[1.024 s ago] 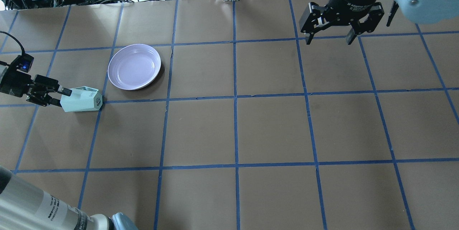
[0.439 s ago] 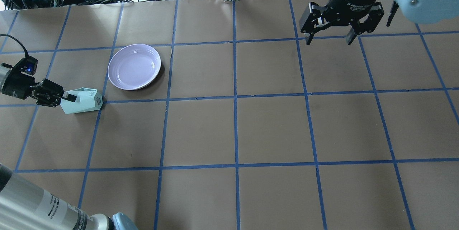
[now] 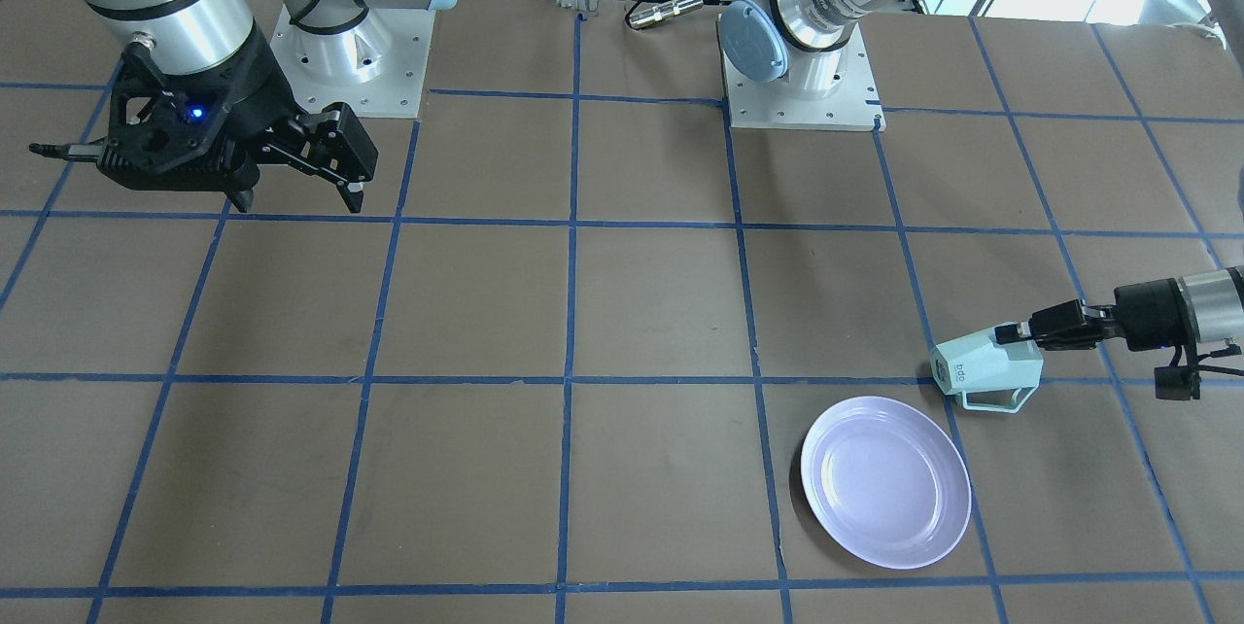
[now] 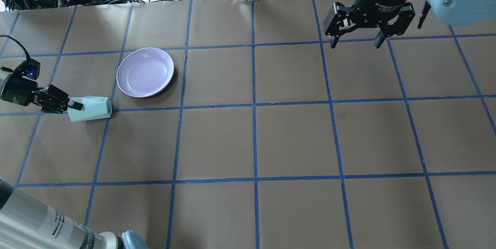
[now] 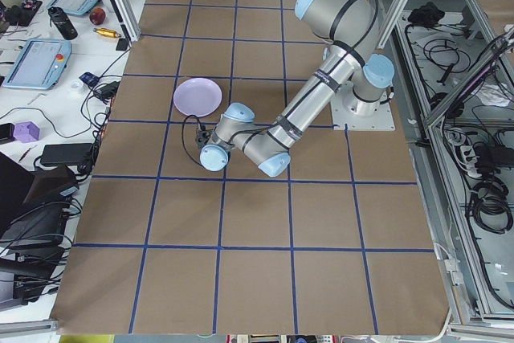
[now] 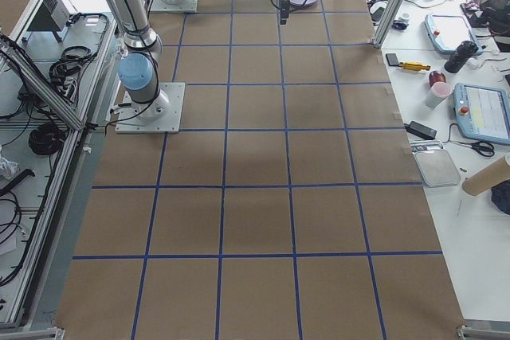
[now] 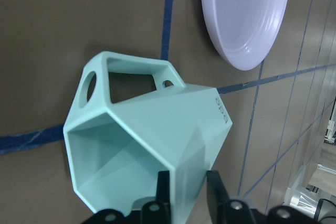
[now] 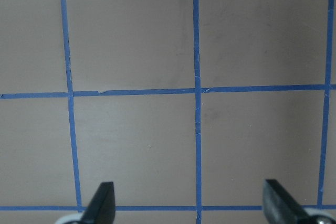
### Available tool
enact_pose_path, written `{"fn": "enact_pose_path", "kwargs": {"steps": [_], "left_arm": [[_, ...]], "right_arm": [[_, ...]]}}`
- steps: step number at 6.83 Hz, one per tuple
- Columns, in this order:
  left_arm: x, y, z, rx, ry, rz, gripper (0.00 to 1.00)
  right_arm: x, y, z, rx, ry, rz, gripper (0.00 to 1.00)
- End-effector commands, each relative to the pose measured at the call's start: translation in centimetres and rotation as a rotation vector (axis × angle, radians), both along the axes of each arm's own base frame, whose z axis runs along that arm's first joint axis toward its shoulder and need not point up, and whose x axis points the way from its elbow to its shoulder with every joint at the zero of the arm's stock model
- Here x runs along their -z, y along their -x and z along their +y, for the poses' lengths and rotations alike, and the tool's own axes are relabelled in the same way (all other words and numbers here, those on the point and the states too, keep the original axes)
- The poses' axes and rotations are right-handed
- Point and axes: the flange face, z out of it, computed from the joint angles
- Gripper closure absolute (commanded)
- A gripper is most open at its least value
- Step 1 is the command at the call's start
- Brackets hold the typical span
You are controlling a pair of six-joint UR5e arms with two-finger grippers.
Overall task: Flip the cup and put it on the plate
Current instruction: 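Lift and rotate the mug upright with the left gripper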
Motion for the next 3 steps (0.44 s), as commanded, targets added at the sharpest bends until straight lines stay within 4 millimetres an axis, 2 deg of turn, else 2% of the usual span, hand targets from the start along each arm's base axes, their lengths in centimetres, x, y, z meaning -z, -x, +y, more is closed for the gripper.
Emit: {"fn": "enact_pose_path", "kwargs": {"steps": [1, 2, 3], "left_arm": [[-2.4, 0.4, -0.3, 0.004, 0.010, 0.000, 0.82], [-4.1, 0.6, -0.4, 0.010, 0.011, -0.003, 0.89], [-5.5, 1.4, -0.8, 0.023, 0.029, -0.018, 0.92]], "right_arm": [[0.0, 0.0, 0.0, 0.000, 0.000, 0.000, 0.00], [0.0, 0.0, 0.0, 0.000, 0.000, 0.000, 0.00], [0.0, 0.0, 0.0, 0.000, 0.000, 0.000, 0.00]]}}
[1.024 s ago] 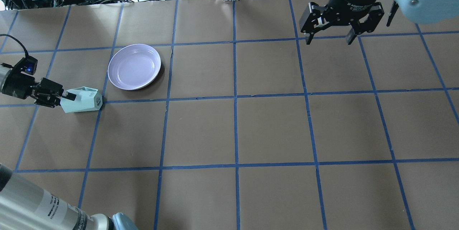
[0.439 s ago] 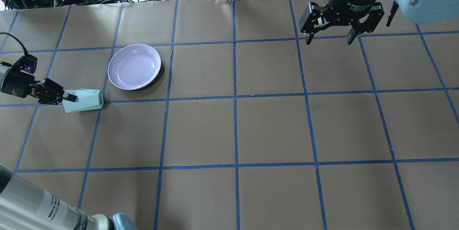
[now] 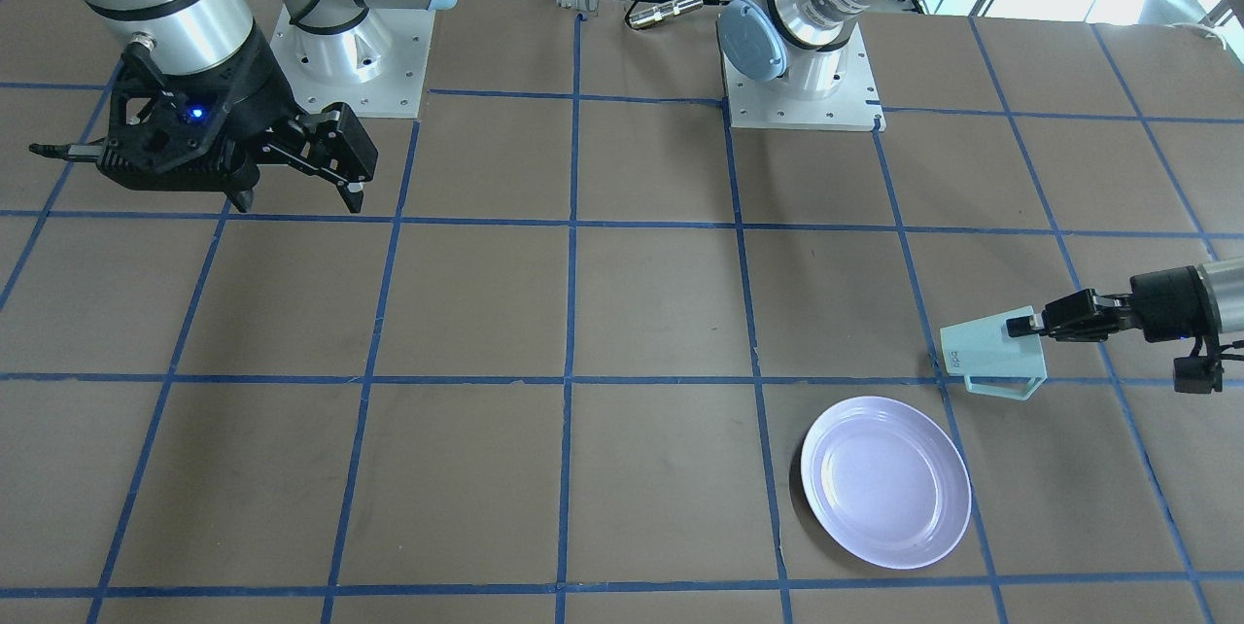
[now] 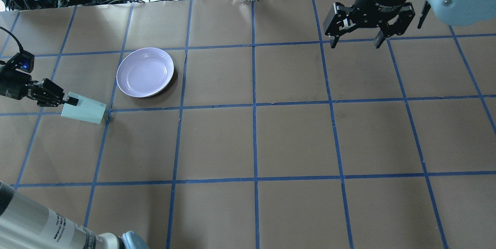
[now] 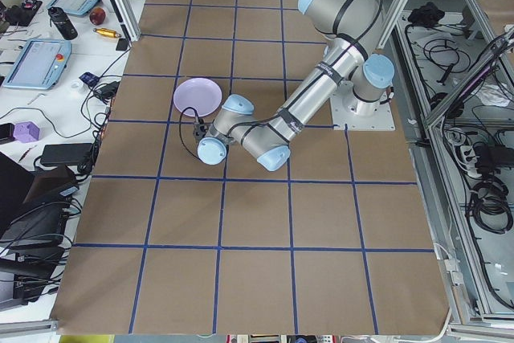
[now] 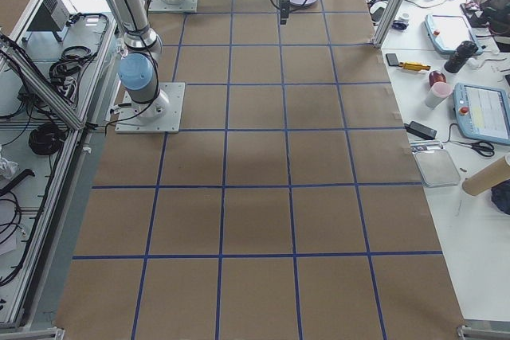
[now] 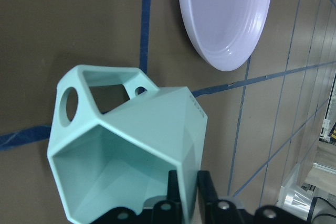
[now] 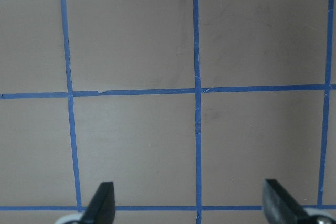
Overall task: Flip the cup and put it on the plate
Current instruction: 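Lift and rotate the mug upright with the left gripper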
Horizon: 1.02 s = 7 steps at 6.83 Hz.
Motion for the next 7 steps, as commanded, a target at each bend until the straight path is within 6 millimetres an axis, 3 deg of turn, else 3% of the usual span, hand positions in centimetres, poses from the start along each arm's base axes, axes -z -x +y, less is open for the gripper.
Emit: {"fn": "enact_pose_path", "kwargs": {"steps": [1, 3, 4, 7], "left_arm": [[-3.5, 1.2, -0.7, 0.021, 0.034, -0.035, 0.95], [-9.4, 4.5, -3.0, 0.121, 0.091, -0.151, 1.00], [-11.7, 7.2, -4.0, 0.194, 0.070, -0.240, 1.00], [-14.9, 16.4, -6.8, 0.372, 0.072, -0.539, 1.00]], "right_arm": [[0.0, 0.0, 0.0, 0.000, 0.000, 0.000, 0.00], [0.0, 0.0, 0.0, 0.000, 0.000, 0.000, 0.00], [0.0, 0.0, 0.0, 0.000, 0.000, 0.000, 0.00], [0.0, 0.0, 0.0, 0.000, 0.000, 0.000, 0.00]]}}
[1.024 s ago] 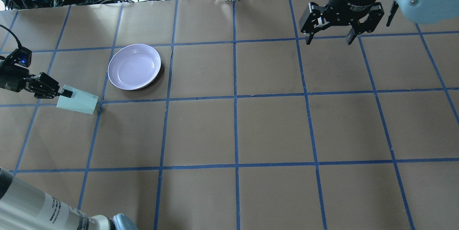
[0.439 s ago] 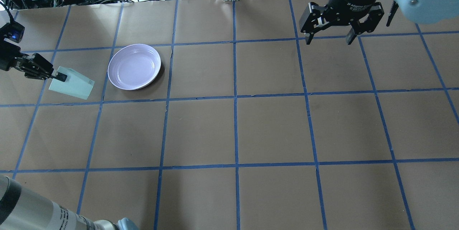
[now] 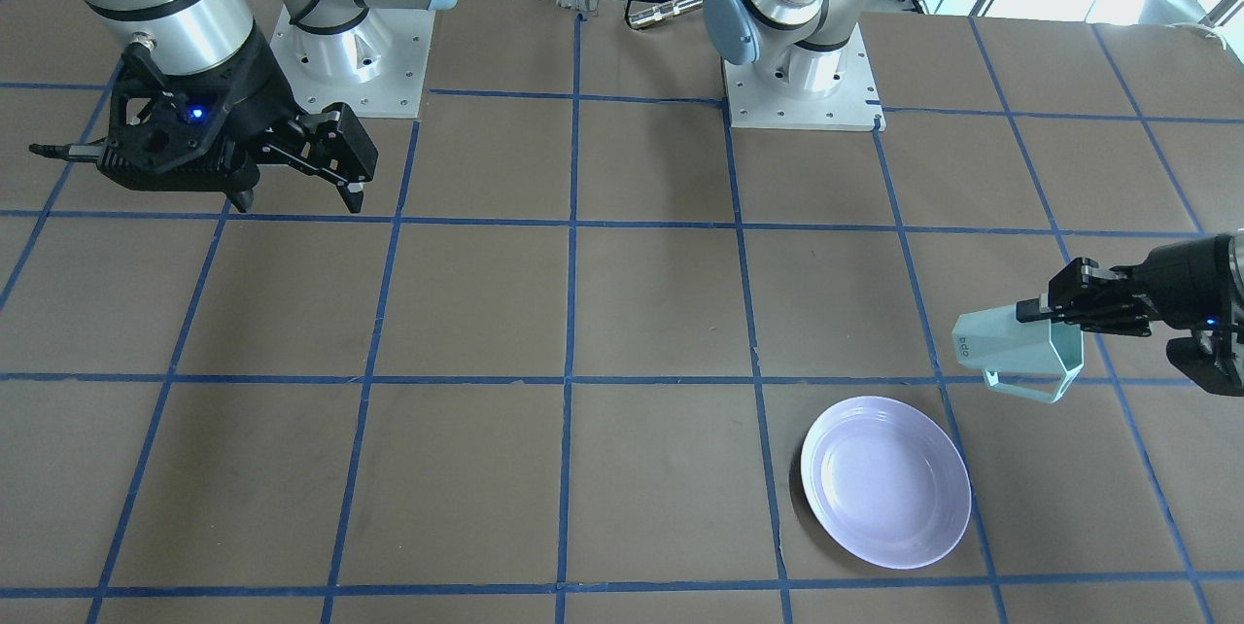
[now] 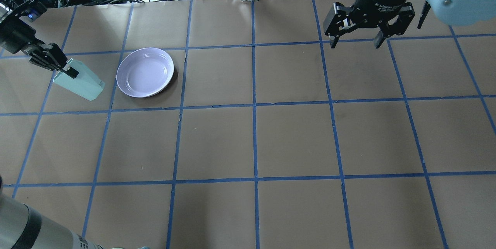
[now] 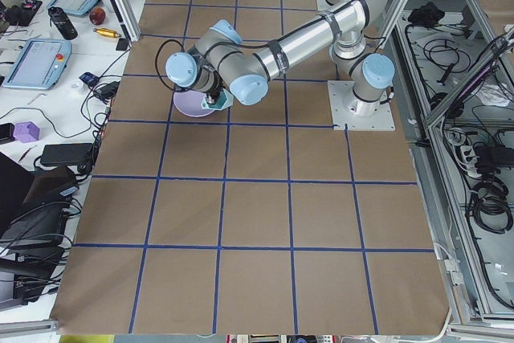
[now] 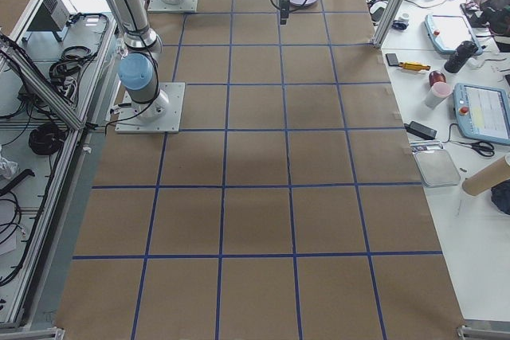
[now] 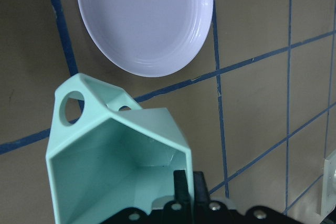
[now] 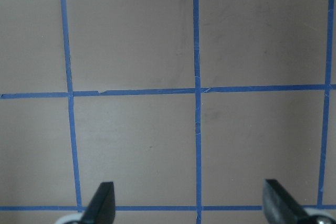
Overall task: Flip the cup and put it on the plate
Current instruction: 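Lift and rotate the mug upright with the left gripper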
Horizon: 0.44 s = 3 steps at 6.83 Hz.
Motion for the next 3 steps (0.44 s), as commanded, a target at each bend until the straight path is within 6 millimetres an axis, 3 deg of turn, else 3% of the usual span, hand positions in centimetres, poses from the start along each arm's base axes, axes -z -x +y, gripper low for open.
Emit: {"fn": "enact_pose_path", "kwargs": {"steps": [1, 3], "left_arm": [[-1.7, 7.8, -2.1, 0.082, 0.045, -0.195, 1.00], [-2.0, 12.8, -3.7, 0.144, 0.119, -0.293, 1.00]], "right_arm": [[0.0, 0.0, 0.0, 0.000, 0.000, 0.000, 0.00], [0.0, 0.0, 0.0, 0.000, 0.000, 0.000, 0.00]]}}
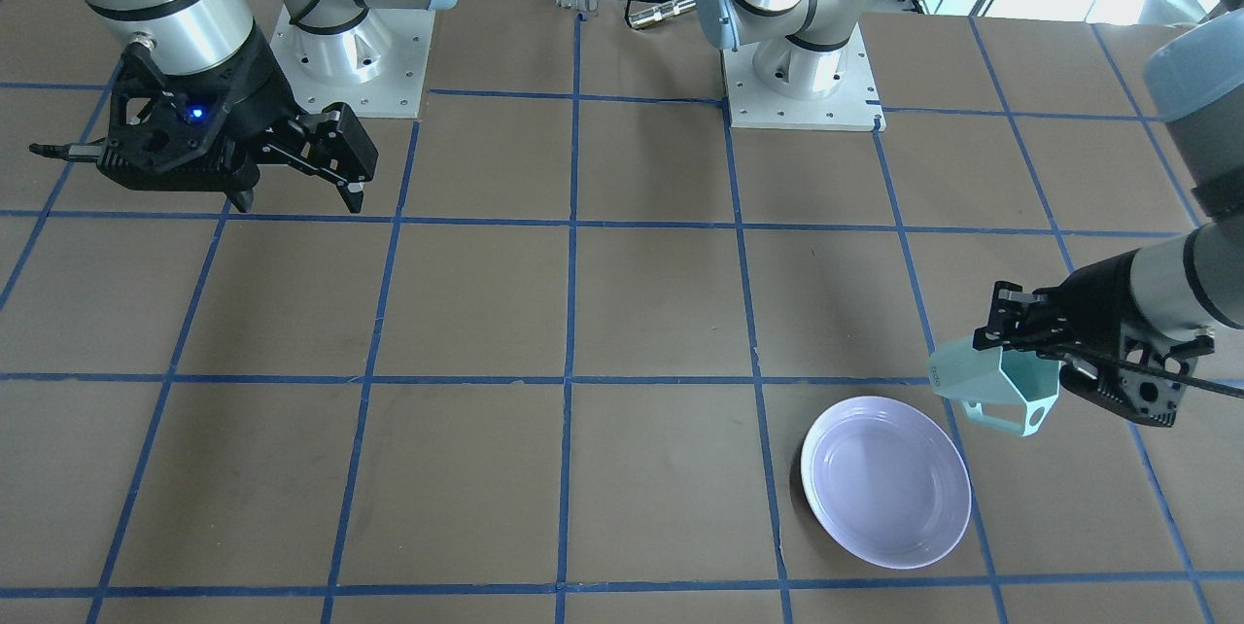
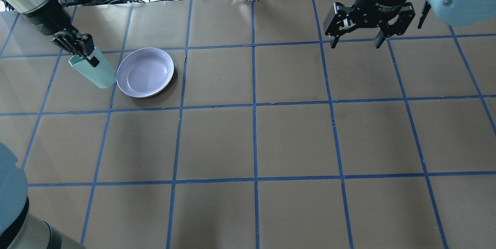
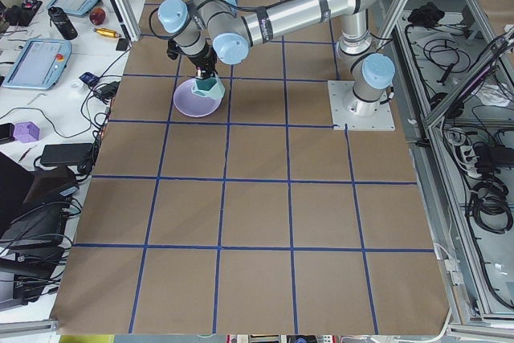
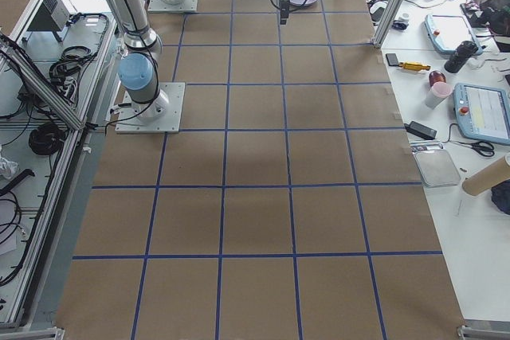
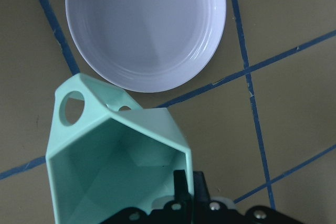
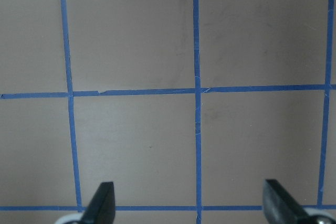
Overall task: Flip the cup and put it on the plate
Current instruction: 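Carry the upright mug over the lavender plate and lower it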
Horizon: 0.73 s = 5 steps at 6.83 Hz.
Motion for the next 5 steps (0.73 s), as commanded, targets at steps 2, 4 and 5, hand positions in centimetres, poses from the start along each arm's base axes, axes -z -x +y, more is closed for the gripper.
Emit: {"fn": "enact_pose_path", "kwargs": {"steps": [2, 4, 5], "left_arm": [[0.6, 9.5, -2.4, 0.173, 0.126, -0.181, 1.00], [2.3, 10.5, -2.3, 0.208, 0.173, -0.230, 1.00], [4.6, 10.6, -1.8, 0.213, 0.209, -0.237, 1.00]], "right_arm": [[0.0, 0.0, 0.0, 0.000, 0.000, 0.000, 0.00], [0.0, 0.0, 0.0, 0.000, 0.000, 0.000, 0.00], [0.0, 0.0, 0.0, 0.000, 0.000, 0.000, 0.00]]}}
